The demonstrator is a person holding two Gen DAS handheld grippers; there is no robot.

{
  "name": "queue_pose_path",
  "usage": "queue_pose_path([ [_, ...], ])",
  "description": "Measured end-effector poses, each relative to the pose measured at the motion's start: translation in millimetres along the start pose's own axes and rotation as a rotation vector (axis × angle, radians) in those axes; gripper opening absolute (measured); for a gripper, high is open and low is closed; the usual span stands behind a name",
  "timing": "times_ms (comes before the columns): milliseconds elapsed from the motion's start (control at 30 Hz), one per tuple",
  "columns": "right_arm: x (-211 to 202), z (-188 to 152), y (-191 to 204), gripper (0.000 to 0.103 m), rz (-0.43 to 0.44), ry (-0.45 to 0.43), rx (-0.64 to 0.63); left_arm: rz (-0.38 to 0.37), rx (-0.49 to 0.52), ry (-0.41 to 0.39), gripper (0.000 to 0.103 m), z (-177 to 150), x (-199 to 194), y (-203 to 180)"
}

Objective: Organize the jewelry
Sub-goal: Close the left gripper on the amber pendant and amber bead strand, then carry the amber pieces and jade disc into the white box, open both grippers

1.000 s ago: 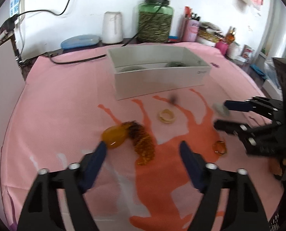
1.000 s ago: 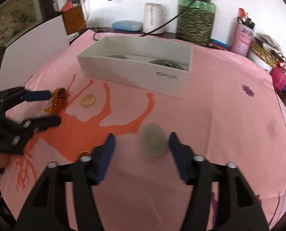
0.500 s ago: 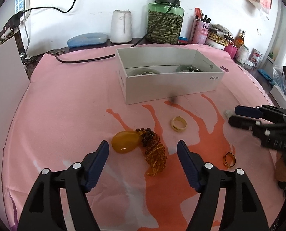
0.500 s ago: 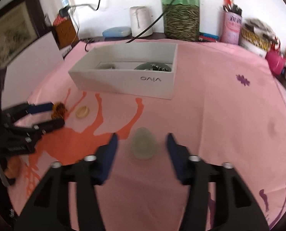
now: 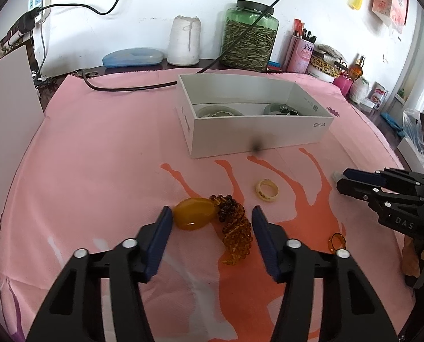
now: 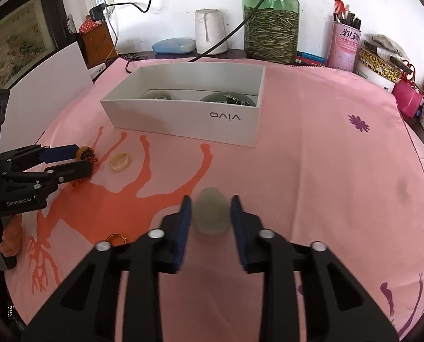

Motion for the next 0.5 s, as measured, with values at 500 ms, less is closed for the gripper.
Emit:
queue_pose_path([
  [500,0.5,0.2,0.6,0.026,-0.002,0.001,-0.003,-0.028,0.005,-0.019,0.041,-1.9,-6.3,-6.0],
])
Point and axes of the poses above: each gripper's, at about its wrist camera, not at the fingertips, and x roughly the way its jaws point, y to its left, z to its top, the point moved 6 cm from there along x, roughly the way its jaws point, and after that the axes turned 12 degrees about x, right-handed, at the moved point
